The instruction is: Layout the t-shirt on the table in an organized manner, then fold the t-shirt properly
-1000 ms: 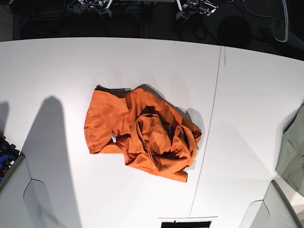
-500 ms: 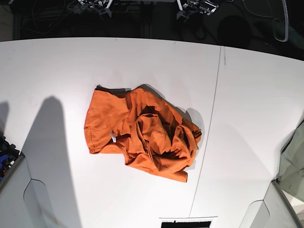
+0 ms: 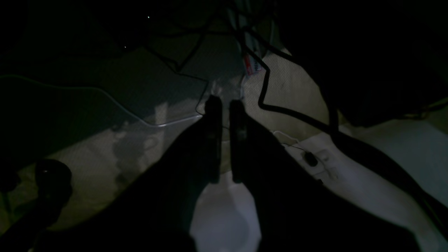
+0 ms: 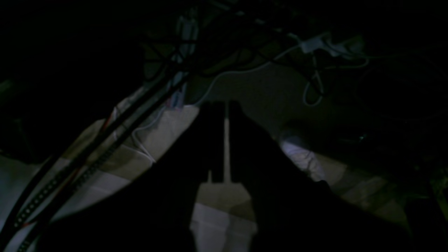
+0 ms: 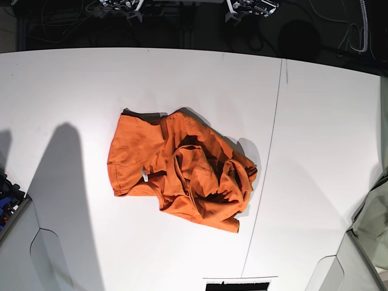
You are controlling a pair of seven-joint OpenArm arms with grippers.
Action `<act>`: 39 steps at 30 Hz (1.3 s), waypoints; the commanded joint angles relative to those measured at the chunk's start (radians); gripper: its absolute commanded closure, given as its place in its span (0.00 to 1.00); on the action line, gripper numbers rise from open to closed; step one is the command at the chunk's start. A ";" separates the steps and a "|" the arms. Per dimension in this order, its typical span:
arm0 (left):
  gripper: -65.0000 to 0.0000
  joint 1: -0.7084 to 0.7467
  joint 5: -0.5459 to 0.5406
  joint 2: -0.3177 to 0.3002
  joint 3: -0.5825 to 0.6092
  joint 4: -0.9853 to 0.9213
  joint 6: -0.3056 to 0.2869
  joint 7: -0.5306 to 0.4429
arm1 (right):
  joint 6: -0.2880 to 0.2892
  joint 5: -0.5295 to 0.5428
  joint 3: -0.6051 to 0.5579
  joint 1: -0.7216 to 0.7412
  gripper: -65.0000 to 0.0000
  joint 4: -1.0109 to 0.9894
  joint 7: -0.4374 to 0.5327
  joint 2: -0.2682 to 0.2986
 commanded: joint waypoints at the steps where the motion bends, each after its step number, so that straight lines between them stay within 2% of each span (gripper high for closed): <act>1: 0.93 0.000 0.001 0.000 0.000 0.003 -0.010 -0.003 | 0.011 0.000 0.003 0.000 0.97 0.005 0.000 0.005; 8: 0.93 0.006 -0.004 -0.010 0.000 0.008 -0.010 0.017 | 0.011 0.000 0.002 -0.010 0.97 0.017 0.000 0.006; 12: 0.93 0.062 -0.032 -0.034 0.000 0.092 -0.010 0.020 | 0.007 0.000 0.003 -0.061 0.97 0.091 0.000 0.012; 17: 0.93 0.189 -0.111 -0.079 0.000 0.294 -0.010 0.025 | 0.008 0.001 0.003 -0.163 0.97 0.265 -0.001 0.025; 23: 0.92 0.374 -0.169 -0.133 -0.028 0.606 -0.010 0.056 | 0.009 0.023 0.002 -0.337 0.97 0.552 -0.005 0.077; 28: 0.92 0.528 -0.169 -0.159 -0.144 0.870 -0.011 0.065 | 0.051 0.116 0.002 -0.489 0.97 0.822 -0.059 0.153; 30: 0.86 0.587 -0.171 -0.163 -0.211 0.975 -0.015 0.068 | 0.065 0.145 0.003 -0.553 0.97 0.938 -0.079 0.190; 34: 0.74 0.691 -0.282 -0.187 -0.328 1.178 -0.115 0.111 | 0.072 0.189 0.003 -0.682 0.97 1.174 -0.088 0.275; 36: 0.74 0.734 -0.352 -0.204 -0.381 1.277 -0.168 0.155 | 0.072 0.196 0.003 -0.742 0.97 1.291 -0.090 0.317; 39: 0.74 0.797 -0.452 -0.236 -0.465 1.426 -0.217 0.225 | 0.072 0.196 0.003 -0.816 0.97 1.457 -0.107 0.373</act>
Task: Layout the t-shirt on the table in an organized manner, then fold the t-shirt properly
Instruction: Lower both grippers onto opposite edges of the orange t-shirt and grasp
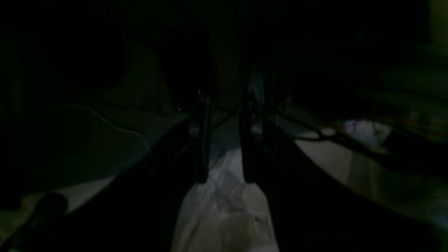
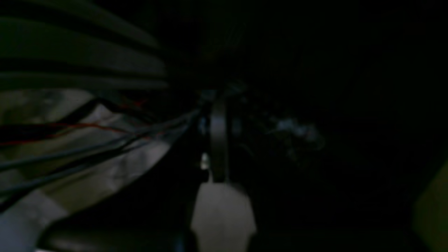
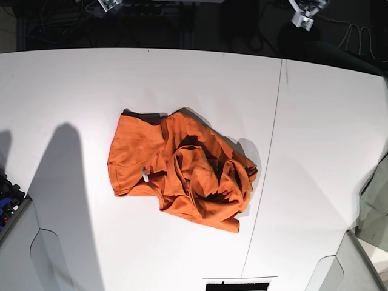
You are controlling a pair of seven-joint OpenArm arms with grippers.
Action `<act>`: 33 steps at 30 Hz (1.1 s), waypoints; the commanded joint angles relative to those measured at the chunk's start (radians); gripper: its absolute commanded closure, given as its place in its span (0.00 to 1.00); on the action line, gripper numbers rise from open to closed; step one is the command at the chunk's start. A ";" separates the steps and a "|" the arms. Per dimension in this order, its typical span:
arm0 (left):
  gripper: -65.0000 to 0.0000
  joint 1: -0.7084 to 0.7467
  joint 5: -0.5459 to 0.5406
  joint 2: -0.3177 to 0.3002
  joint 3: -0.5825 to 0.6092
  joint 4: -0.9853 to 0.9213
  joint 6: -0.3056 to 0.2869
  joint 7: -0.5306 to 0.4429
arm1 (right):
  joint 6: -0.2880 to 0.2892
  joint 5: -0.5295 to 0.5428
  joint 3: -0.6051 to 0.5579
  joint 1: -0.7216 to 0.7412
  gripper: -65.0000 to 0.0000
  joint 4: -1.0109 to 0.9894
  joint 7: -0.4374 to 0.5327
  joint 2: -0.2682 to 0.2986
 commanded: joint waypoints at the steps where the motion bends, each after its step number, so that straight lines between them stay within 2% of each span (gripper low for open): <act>1: 0.74 0.035 -0.027 -0.018 -0.035 0.060 -0.019 0.004 | 0.009 0.010 0.002 -0.029 0.97 0.060 0.006 0.023; 3: 0.74 0.077 -0.080 -0.040 -0.095 0.161 -0.037 0.013 | 0.009 0.010 0.007 -0.055 0.97 0.151 -0.025 0.044; 6: 0.74 0.124 -0.157 -0.074 -0.172 0.297 -0.036 0.013 | 0.009 0.011 0.029 -0.058 0.97 0.260 -0.079 0.045; 8: 0.74 0.134 -0.195 -0.099 -0.212 0.365 -0.036 0.014 | 0.006 0.011 0.045 -0.048 0.97 0.320 -0.079 0.042; 9: 0.70 0.133 -0.208 -0.113 -0.227 0.389 -0.036 0.014 | 0.005 0.011 0.050 -0.036 0.97 0.348 -0.080 0.040; 11: 0.57 0.129 -0.239 -0.145 -0.241 0.422 -0.024 0.006 | -0.010 0.011 0.057 0.002 0.97 0.391 -0.080 0.040; 13: 0.47 0.109 -0.261 -0.180 -0.240 0.430 -0.021 -0.013 | -0.048 0.011 0.057 0.061 0.97 0.408 -0.080 0.040; 16: 0.47 0.043 -0.275 -0.226 -0.227 0.428 -0.021 -0.018 | -0.078 0.012 0.057 0.172 0.94 0.400 -0.091 0.034; 18: 0.47 -0.019 -0.276 -0.258 -0.205 0.425 -0.021 -0.020 | -0.094 0.019 0.057 0.253 0.86 0.390 -0.117 0.012; 21: 0.47 -0.149 -0.275 -0.312 -0.119 0.396 -0.021 -0.024 | -0.101 0.018 0.057 0.363 0.64 0.365 -0.190 -0.059; 23: 0.47 -0.262 -0.271 -0.343 -0.038 0.359 -0.021 -0.026 | -0.108 0.017 0.057 0.428 0.55 0.330 -0.199 -0.128; 27: 0.47 -0.499 -0.270 -0.369 0.127 0.246 -0.005 -0.027 | -0.109 -0.034 0.060 0.541 0.54 0.241 -0.199 -0.274; 29: 0.47 -0.595 -0.261 -0.367 0.200 0.189 0.006 -0.028 | -0.132 -0.071 0.066 0.578 0.54 0.202 -0.199 -0.334; 33: 0.47 -0.765 -0.210 -0.366 0.346 0.077 0.009 -0.060 | -0.179 -0.110 0.112 0.644 0.54 0.138 -0.200 -0.398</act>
